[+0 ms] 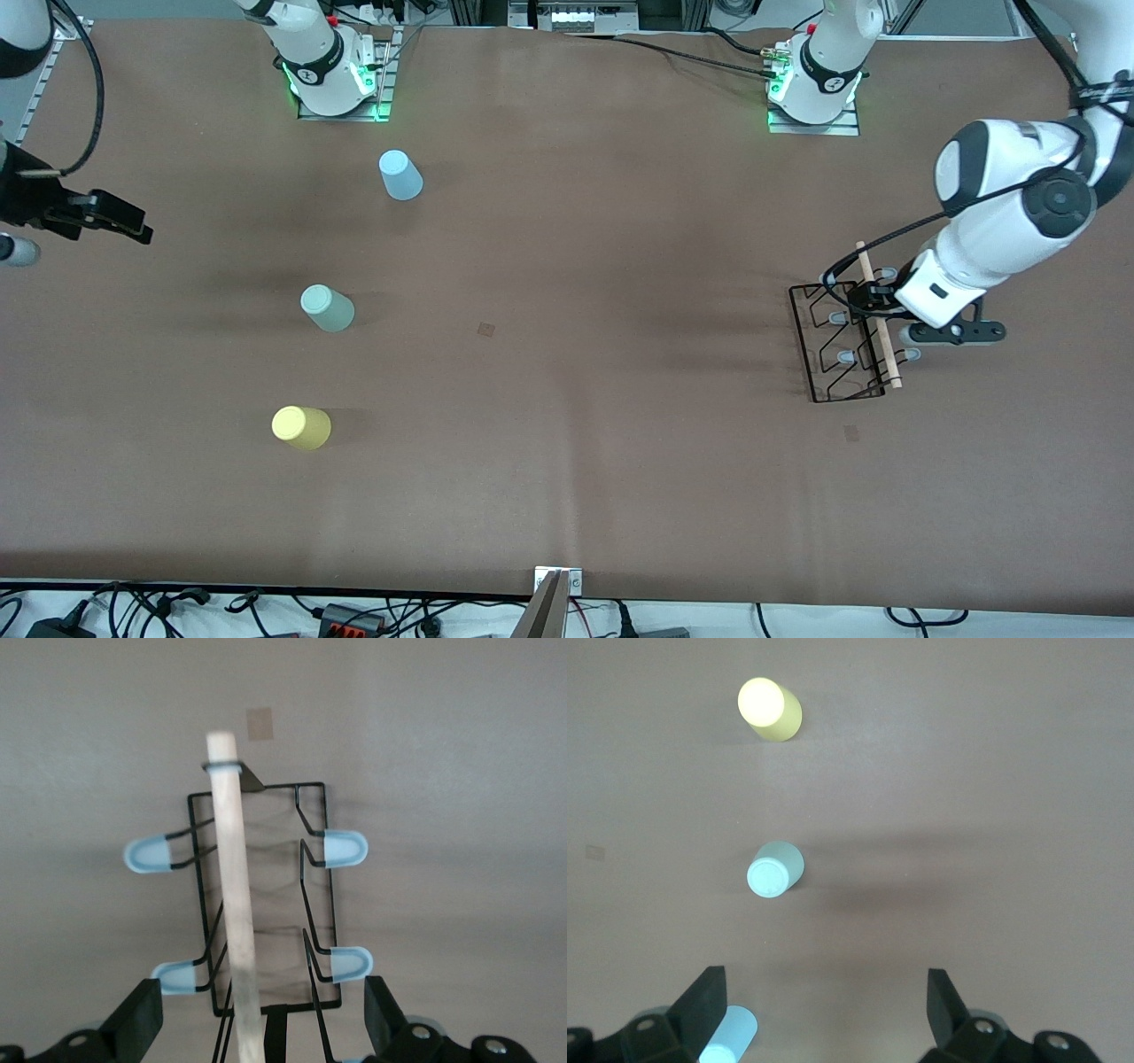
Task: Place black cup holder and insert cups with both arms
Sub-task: 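Grasp the rack handle with the left gripper while the right gripper reaches the teal cup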
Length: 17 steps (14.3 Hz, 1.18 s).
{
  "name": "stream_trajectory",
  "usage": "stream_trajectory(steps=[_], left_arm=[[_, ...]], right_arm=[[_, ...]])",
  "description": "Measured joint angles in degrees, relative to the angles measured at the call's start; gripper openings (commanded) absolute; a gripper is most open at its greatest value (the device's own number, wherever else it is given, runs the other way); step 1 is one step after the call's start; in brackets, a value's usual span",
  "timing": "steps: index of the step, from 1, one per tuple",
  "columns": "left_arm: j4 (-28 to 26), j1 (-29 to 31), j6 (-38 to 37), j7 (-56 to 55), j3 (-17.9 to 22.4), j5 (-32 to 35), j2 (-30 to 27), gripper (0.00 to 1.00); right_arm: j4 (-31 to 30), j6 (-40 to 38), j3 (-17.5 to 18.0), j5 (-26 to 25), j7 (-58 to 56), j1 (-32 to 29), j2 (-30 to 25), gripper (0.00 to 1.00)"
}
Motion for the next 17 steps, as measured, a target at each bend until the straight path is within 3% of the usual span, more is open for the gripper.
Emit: stream_trajectory(steps=[2,6,10,17], left_arm=[[-2.9,0.0,2.6,0.0,0.0,0.0,-0.2,0.84],[-3.9,0.1,3.1,0.0,0.0,0.0,-0.7,0.34],[-4.0,0.1,3.1,0.0,0.0,0.0,-0.8,0.01],[-4.1,0.4,2.9,0.0,0.0,0.0,-0.8,0.01]], right_arm=[[-0.1,0.0,0.4,0.0,0.0,0.5,2.3,1.00],[-0.2,0.0,0.5,0.0,0.0,1.6,6.3,1.00],[-0.2,1.3,0.6,0.1,0.0,3.7,9.1,1.00],[-0.2,5.3,0.5,0.1,1.1,5.1,11.8,1.00]])
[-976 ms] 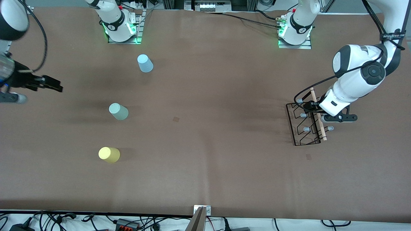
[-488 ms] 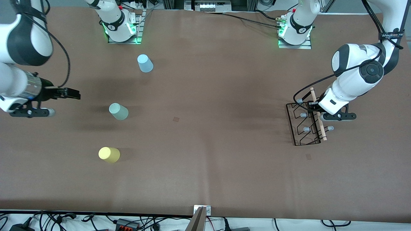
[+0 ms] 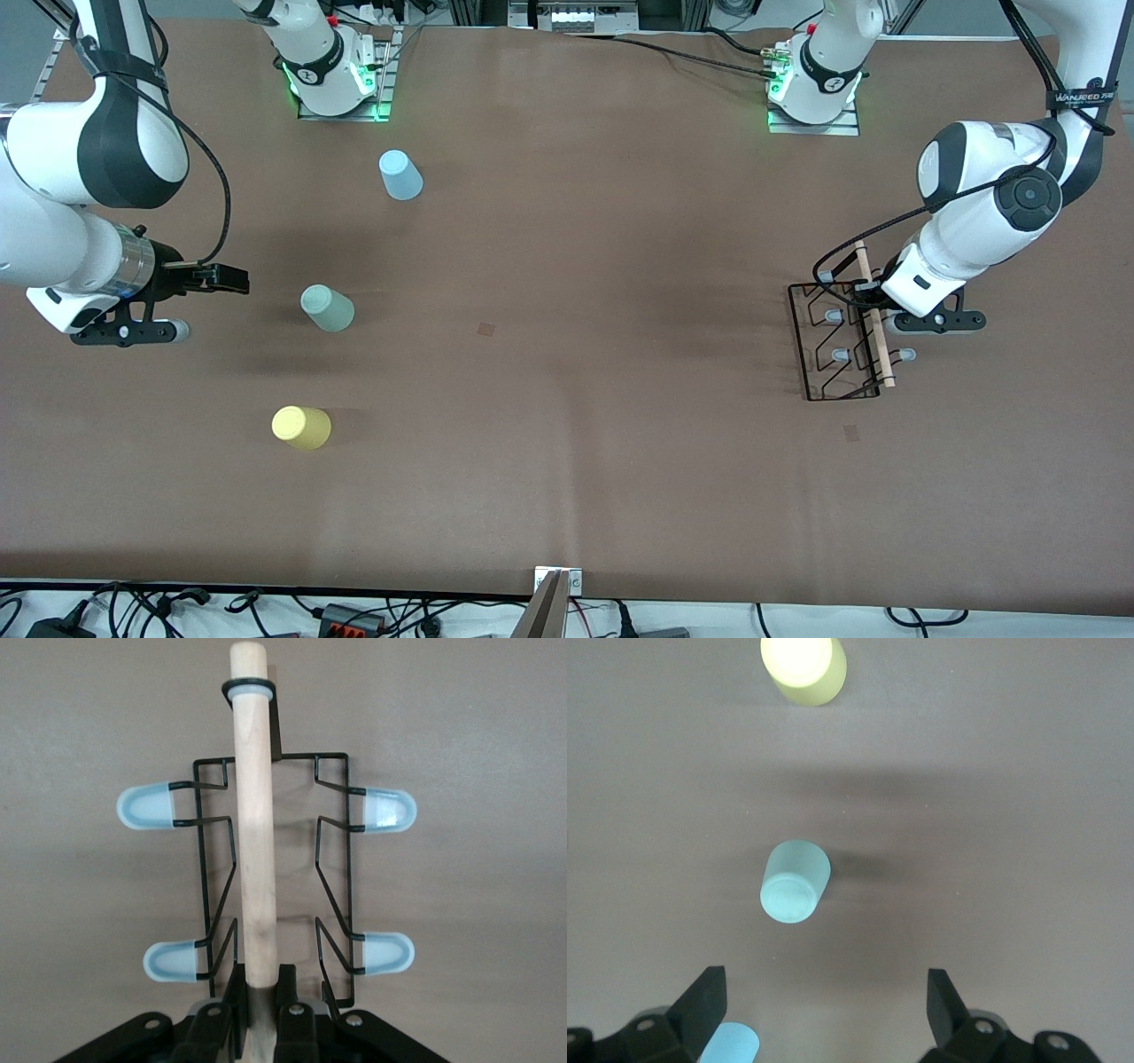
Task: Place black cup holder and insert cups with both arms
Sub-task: 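Grasp the rack handle with the left gripper while the right gripper reaches the teal cup, then carry the rack mid-table with the left gripper while the right gripper grasps the teal cup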
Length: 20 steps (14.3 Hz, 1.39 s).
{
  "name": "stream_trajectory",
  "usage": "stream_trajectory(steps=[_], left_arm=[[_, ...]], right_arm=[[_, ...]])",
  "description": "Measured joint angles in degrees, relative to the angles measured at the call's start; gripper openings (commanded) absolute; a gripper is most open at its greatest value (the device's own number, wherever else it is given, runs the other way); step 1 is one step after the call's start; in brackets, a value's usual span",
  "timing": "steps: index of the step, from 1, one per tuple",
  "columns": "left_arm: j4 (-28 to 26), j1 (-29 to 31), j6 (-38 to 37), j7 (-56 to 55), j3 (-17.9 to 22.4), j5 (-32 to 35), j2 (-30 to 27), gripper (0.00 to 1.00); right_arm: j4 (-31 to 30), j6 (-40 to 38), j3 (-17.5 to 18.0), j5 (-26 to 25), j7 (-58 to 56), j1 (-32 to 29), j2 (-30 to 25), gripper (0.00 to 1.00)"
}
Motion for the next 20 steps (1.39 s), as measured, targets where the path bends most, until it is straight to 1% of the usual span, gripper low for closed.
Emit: stream_trajectory(steps=[2,3,5,7,9,10,13,14,17,20], left_arm=[[1.0,-0.2,-2.0,0.0,-1.0,0.0,0.0,0.01],[2.2,-0.2,-4.1,-0.4,-2.5,0.0,0.0,0.01],[5.8,-0.5,-8.2,-4.8,-6.8,-0.1,-0.1,0.01],[11.0,-1.2,-13.5,-11.1,-12.5,-0.1,0.5,0.01],[16.7,-3.5,-16.9,-18.4,-17.3,-0.1,2.3,0.01],[19.4,-5.6,-17.8,-21.6,-18.5,-0.1,3.5,0.01],[26.7,-13.5,-19.6,-28.8,-19.2,-0.1,7.4,0.01],[28.8,-15.7,-19.8,-30.4,-19.2,-0.1,8.8,0.01],[33.5,-21.8,-20.0,-35.2,-19.2,0.5,13.1,0.01],[37.8,-27.3,-20.0,-42.9,-19.2,4.9,18.2,0.01]], right_arm=[[0.0,0.0,0.0,0.0,0.3,0.5,0.0,1.00],[0.0,0.0,0.0,0.0,0.4,0.7,0.2,1.00],[0.0,0.0,0.0,0.0,0.5,0.9,0.7,1.00],[-0.1,-0.1,0.0,0.2,0.5,0.9,1.8,1.00],[-0.1,-0.1,0.0,0.7,0.5,1.0,3.1,1.00],[-0.1,-0.2,0.1,0.8,0.5,1.2,3.8,1.00],[-0.2,0.4,0.2,1.0,0.5,3.1,6.2,1.00],[-0.7,1.8,0.2,1.1,0.5,4.0,6.9,1.00],[-4.9,8.8,0.2,1.3,0.5,5.2,7.7,1.00],[-8.5,12.7,0.0,1.8,0.6,5.1,7.8,1.00]])
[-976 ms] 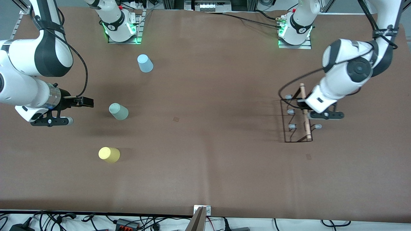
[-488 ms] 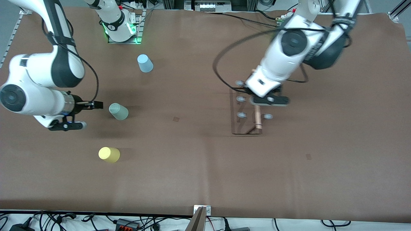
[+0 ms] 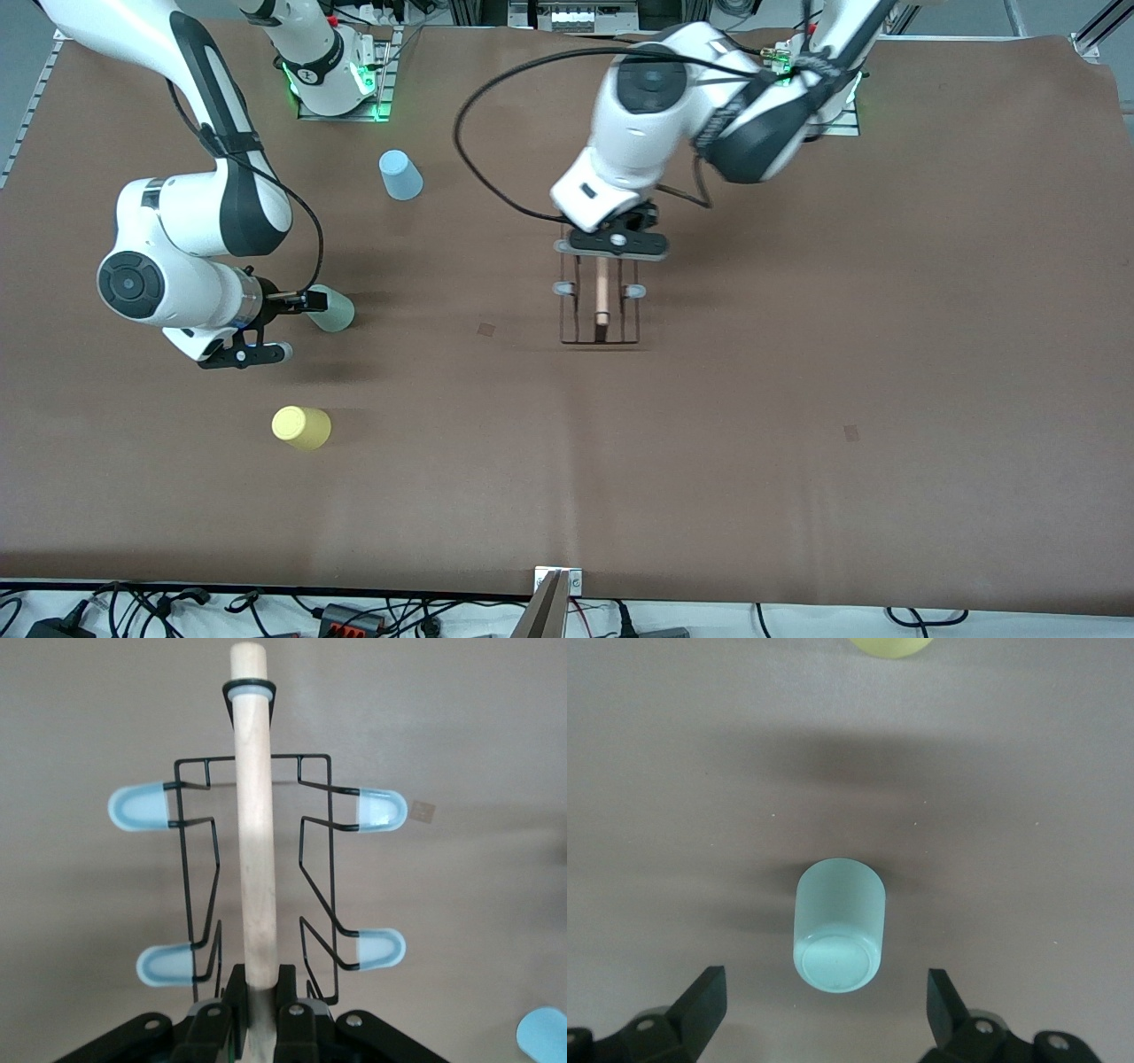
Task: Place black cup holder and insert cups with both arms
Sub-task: 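Carry the rack mid-table with the left gripper while the right gripper grasps the teal cup, then release the rack and withdraw the left gripper while the right gripper lifts the teal cup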
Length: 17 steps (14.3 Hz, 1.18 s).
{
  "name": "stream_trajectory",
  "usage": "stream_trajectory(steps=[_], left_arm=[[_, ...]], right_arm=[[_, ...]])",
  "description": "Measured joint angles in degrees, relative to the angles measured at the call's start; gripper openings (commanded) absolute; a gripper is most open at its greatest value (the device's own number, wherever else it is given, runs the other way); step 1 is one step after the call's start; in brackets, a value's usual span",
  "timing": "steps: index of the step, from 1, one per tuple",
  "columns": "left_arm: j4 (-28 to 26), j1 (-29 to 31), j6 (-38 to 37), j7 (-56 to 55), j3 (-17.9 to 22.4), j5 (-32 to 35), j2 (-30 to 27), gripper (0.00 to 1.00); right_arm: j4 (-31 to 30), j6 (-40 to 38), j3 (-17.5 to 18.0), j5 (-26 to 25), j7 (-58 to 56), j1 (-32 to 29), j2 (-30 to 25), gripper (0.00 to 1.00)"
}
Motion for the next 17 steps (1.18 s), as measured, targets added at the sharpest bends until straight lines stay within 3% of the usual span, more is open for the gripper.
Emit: stream_trajectory(steps=[6,11,12,15,16,17], left_arm=[[9.8,-4.1,0.6,-3.2,0.4,4.6,11.3,0.01],[11.5,-5.0,2.3,-4.7,0.5,4.7,14.4,0.04],[11.6,-5.3,2.5,-4.9,0.6,4.9,14.6,0.12],[11.6,-7.0,2.5,-6.2,0.6,9.6,15.7,0.57],[11.6,-7.4,2.5,-6.7,0.7,10.4,16.1,0.82],[11.7,-7.7,2.5,-7.0,0.7,10.6,16.2,1.00]], right_arm=[[-4.6,2.9,-0.1,2.6,0.7,-0.4,0.1,1.00],[-5.8,4.4,-0.2,3.4,0.8,-0.6,1.0,1.00],[-5.9,4.7,-0.2,3.4,0.8,-0.6,1.5,1.00],[-6.0,5.2,-0.2,3.4,0.9,-0.6,3.0,1.00],[-6.0,5.4,-0.2,3.4,1.0,-0.6,3.3,1.00],[-6.0,5.5,-0.2,3.4,1.0,-0.6,3.6,1.00]])
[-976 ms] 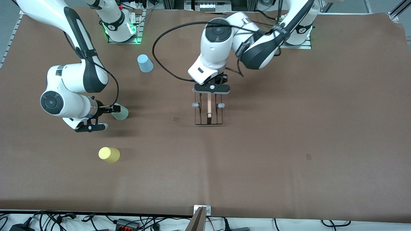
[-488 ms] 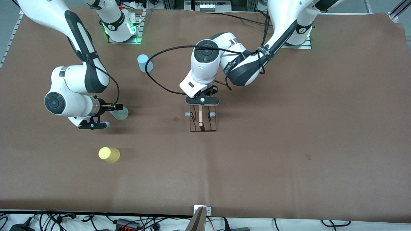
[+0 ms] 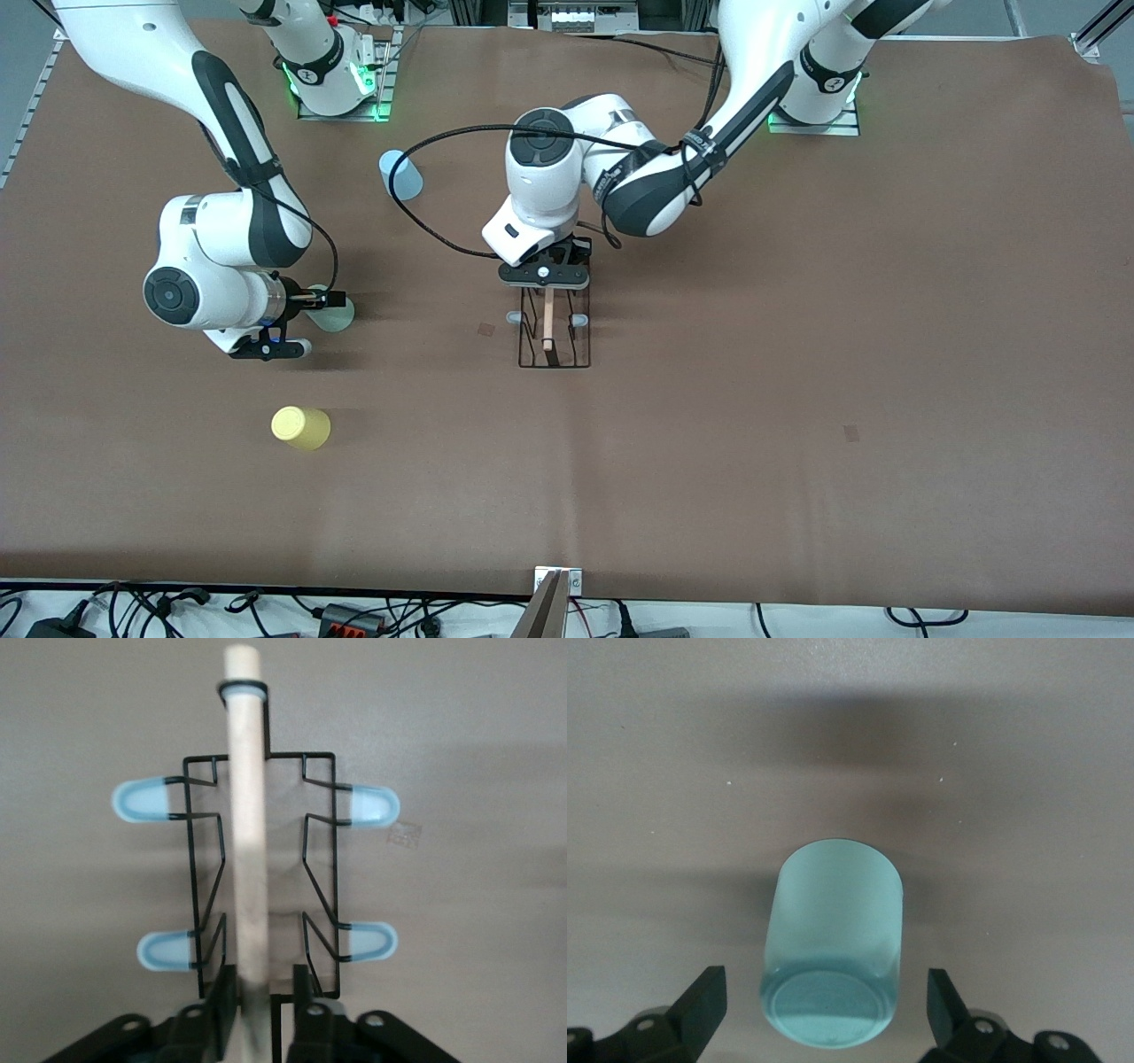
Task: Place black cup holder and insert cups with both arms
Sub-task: 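Release the rack and withdraw the left gripper while the right gripper lifts the teal cup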
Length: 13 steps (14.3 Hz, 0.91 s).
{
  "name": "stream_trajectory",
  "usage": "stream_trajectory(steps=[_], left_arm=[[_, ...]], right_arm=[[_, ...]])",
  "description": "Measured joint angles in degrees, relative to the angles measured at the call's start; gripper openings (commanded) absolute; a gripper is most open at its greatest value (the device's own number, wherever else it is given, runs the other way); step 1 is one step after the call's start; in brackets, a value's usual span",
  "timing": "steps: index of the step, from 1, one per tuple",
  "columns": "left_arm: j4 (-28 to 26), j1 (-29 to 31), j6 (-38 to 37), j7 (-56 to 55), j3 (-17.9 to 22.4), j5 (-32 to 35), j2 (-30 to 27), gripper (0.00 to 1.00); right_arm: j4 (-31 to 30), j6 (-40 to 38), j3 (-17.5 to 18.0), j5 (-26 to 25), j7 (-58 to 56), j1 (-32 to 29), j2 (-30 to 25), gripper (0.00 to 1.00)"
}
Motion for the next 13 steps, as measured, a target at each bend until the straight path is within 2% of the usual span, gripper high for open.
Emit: stream_trajectory(steps=[2,4,6,8,11,13], left_arm=[[0.9,0.2,0.0,-0.4,0.2,0.3,-0.3,1.00],[2.5,2.1,-0.9,-0.4,0.4,0.3,-2.0,1.00],[3.0,6.1,-3.2,0.9,0.3,0.3,-4.5,1.00],[3.0,10.6,-4.0,5.3,-0.4,0.1,-5.7,1.00],[3.0,16.3,-4.2,13.1,-1.5,-0.8,-5.8,1.00],[3.0,18.6,-5.4,15.7,-1.9,-0.9,-5.8,1.00]], right_arm=[[0.0,0.0,0.0,0.6,0.4,0.0,0.5,1.00],[0.0,0.1,0.0,1.3,0.5,0.0,0.8,0.77],[0.0,0.1,0.0,1.3,0.5,0.0,1.0,0.45],[0.1,0.0,-0.2,1.4,0.7,0.0,0.9,0.29],[0.8,-0.6,-0.2,1.4,0.7,0.0,0.8,0.26],[3.9,-4.2,-0.1,1.4,0.6,0.1,0.4,0.26]])
